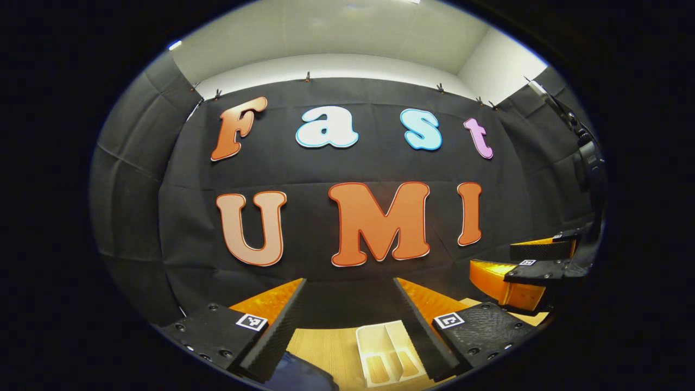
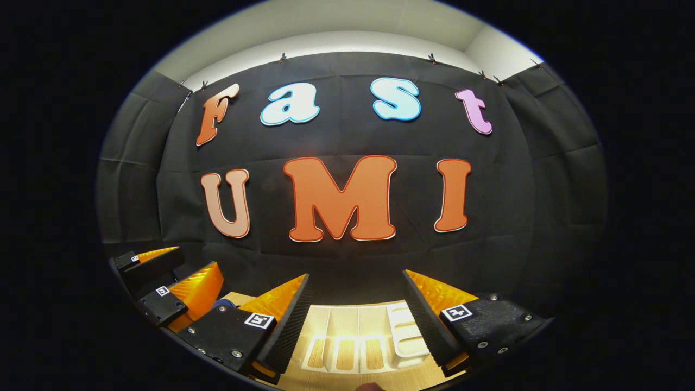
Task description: Open the schoolbag, grab two books from the bookshelf and put them into the schoolbag.
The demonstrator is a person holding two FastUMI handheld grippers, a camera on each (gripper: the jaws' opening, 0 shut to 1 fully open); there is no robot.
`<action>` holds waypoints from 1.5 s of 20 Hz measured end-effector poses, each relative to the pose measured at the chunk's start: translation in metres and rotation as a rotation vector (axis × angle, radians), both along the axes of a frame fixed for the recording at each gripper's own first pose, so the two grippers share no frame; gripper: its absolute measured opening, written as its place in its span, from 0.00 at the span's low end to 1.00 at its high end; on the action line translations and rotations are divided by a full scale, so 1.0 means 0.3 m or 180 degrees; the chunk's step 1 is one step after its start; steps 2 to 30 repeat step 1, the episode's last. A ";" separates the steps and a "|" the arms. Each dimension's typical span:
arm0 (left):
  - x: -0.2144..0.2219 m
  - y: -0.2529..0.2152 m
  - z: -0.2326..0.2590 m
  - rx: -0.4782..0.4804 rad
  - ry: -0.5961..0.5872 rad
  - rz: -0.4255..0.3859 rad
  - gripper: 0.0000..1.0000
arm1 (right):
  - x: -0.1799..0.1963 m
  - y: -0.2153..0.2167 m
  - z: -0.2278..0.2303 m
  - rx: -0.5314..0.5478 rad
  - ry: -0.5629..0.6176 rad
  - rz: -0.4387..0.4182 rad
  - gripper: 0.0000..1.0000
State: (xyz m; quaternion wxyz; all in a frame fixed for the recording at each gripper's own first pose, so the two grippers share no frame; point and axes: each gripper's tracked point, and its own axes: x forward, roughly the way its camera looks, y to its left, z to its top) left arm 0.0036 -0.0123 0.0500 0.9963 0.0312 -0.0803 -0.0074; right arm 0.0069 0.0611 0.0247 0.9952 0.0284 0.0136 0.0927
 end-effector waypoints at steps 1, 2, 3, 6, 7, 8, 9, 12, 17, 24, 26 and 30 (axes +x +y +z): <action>-0.002 0.003 -0.003 -0.0005 0.0004 0.0008 0.95 | 0.004 -0.001 0.000 -0.0009 -0.0002 -0.0003 0.96; -0.002 0.003 -0.003 -0.0005 0.0004 0.0008 0.95 | 0.004 -0.001 0.000 -0.0009 -0.0002 -0.0003 0.96; -0.002 0.003 -0.003 -0.0005 0.0004 0.0008 0.95 | 0.004 -0.001 0.000 -0.0009 -0.0002 -0.0003 0.96; -0.002 0.003 -0.003 -0.0005 0.0004 0.0008 0.95 | 0.004 -0.001 0.000 -0.0009 -0.0002 -0.0003 0.96; -0.002 0.003 -0.003 -0.0005 0.0004 0.0008 0.95 | 0.004 -0.001 0.000 -0.0009 -0.0002 -0.0003 0.96; -0.002 0.003 -0.003 -0.0005 0.0004 0.0008 0.95 | 0.004 -0.001 0.000 -0.0009 -0.0002 -0.0003 0.96; -0.002 0.003 -0.003 -0.0005 0.0004 0.0008 0.95 | 0.004 -0.001 0.000 -0.0009 -0.0002 -0.0003 0.96; -0.002 0.003 -0.003 -0.0005 0.0004 0.0008 0.95 | 0.004 -0.001 0.000 -0.0009 -0.0002 -0.0003 0.96; -0.002 0.003 -0.003 -0.0005 0.0004 0.0008 0.95 | 0.004 -0.001 0.000 -0.0009 -0.0002 -0.0003 0.96; -0.002 0.003 -0.003 -0.0005 0.0004 0.0008 0.95 | 0.004 -0.001 0.000 -0.0009 -0.0002 -0.0003 0.96; -0.002 0.003 -0.003 -0.0005 0.0004 0.0008 0.95 | 0.004 -0.001 0.000 -0.0009 -0.0002 -0.0003 0.96; -0.002 0.003 -0.003 -0.0005 0.0004 0.0008 0.95 | 0.004 -0.001 0.000 -0.0009 -0.0002 -0.0003 0.96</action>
